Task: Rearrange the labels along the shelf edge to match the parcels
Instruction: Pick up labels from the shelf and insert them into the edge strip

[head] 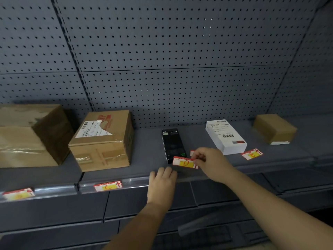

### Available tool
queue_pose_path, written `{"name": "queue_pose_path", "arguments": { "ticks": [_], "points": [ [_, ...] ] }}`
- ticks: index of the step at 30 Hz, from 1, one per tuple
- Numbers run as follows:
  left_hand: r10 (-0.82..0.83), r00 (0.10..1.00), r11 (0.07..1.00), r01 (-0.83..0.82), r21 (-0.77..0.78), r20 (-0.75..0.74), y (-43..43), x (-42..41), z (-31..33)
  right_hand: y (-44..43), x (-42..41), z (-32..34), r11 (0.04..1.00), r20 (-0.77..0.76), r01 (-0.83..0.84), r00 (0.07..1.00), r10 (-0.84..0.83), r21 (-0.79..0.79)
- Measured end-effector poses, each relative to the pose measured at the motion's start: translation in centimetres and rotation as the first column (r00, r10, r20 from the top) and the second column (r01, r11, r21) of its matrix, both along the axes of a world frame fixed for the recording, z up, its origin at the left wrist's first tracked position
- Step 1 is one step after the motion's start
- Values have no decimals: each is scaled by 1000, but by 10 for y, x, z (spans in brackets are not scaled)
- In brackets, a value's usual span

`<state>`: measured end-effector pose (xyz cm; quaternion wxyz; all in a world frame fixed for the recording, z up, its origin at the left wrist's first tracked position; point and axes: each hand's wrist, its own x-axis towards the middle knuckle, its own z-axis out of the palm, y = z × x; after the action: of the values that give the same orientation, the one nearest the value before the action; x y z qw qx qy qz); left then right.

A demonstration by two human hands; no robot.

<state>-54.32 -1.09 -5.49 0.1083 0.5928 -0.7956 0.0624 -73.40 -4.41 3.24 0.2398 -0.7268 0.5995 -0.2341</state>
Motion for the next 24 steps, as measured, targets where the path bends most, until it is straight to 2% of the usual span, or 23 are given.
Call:
{"name": "queue_pose_path", "arguments": {
  "ticks": [6, 12, 18, 24],
  "points": [
    [28, 998, 997, -33, -74, -64, -3, -3, -9, 2, -4, -14, 1000, 22, -12, 1000, 11, 28],
    [-2, 995, 997, -6, -81, -102, -2, -2, -14, 6, -6, -29, 1000, 11, -11, 1000, 10, 24],
    [-103, 983, 994, 95, -61, -150, 2, 12, -12, 2, 9, -37, 992, -114, -90, 990, 79, -90],
    [-91, 973, 996, 92, -9, -210, 3, 15, -7, 5, 19, -50, 953, -286, -199, 950, 130, -230]
  ]
}}
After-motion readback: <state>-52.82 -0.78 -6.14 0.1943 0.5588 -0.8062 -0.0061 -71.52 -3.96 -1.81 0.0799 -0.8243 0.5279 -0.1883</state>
